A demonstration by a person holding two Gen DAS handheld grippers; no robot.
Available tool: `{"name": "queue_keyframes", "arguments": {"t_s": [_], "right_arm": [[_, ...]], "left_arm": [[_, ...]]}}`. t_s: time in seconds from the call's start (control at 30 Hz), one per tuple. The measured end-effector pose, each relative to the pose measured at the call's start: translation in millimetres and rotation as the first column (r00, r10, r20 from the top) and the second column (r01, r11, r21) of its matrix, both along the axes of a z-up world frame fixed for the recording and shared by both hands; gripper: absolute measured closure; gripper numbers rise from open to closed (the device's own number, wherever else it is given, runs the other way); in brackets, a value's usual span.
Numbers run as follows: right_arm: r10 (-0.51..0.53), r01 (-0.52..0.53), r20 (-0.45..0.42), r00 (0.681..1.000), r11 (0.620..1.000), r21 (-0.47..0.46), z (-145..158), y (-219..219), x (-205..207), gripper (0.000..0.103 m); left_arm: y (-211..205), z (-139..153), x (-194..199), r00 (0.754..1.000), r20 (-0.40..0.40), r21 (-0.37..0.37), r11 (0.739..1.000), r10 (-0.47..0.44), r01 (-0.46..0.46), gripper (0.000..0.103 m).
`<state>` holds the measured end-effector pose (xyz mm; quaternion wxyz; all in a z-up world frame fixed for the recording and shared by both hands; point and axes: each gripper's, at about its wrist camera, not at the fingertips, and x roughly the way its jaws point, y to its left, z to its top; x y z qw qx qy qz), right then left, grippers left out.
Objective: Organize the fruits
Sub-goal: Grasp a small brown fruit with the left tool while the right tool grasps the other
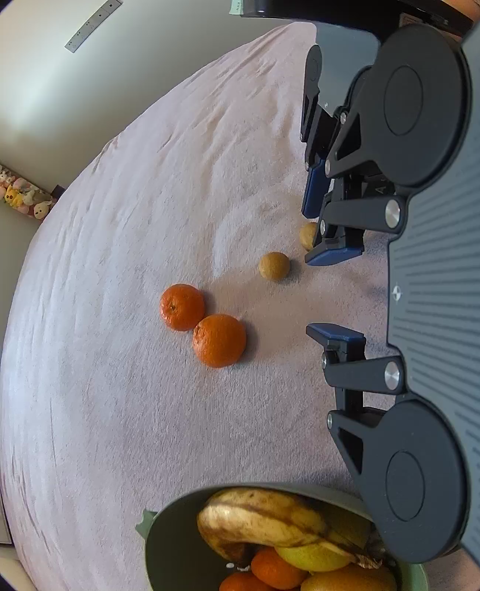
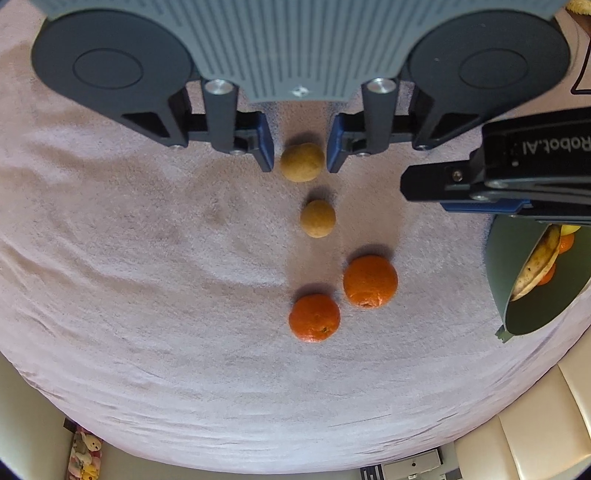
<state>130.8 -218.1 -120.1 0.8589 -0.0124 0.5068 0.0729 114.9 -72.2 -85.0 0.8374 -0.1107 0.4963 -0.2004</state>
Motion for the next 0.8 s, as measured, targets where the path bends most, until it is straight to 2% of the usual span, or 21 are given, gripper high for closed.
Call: {"name": "queue_keyframes", "arguments": {"t_s": [0.3,0.43,0.57,0.8], "right_arm": [[0.002,-0.001,-0.016,1.0,0.999,0.041,-6.8,-3.4,4.0,0.08],[-0.005,0.005,0.009,1.0,1.0,0.029,-0.4,-6.1,3.1,0.08],[-0.042,0.043,0.044,0.998,0.998,-0.038,7.6,-14.3,5.3,0.08],[-0.12,0.12,0.007,0.993,0.993,-0.014,0.0,-32.8,10.1,0.08]], "left_arm": [[-12.4,-5.3,11.1,1.0,-0.011,-0.037,0.999,-0.006,0.006,0.062],[-18.0,-7.2,16.6,1.0,-0.02,-0.05,0.999,-0.003,0.002,0.062],[-25.1,-14.2,23.9,0.999,-0.035,-0.044,0.999,0.012,-0.014,0.064],[-36.9,-29.2,29.2,0.999,-0.022,-0.047,0.998,0.045,-0.046,0.065]]}}
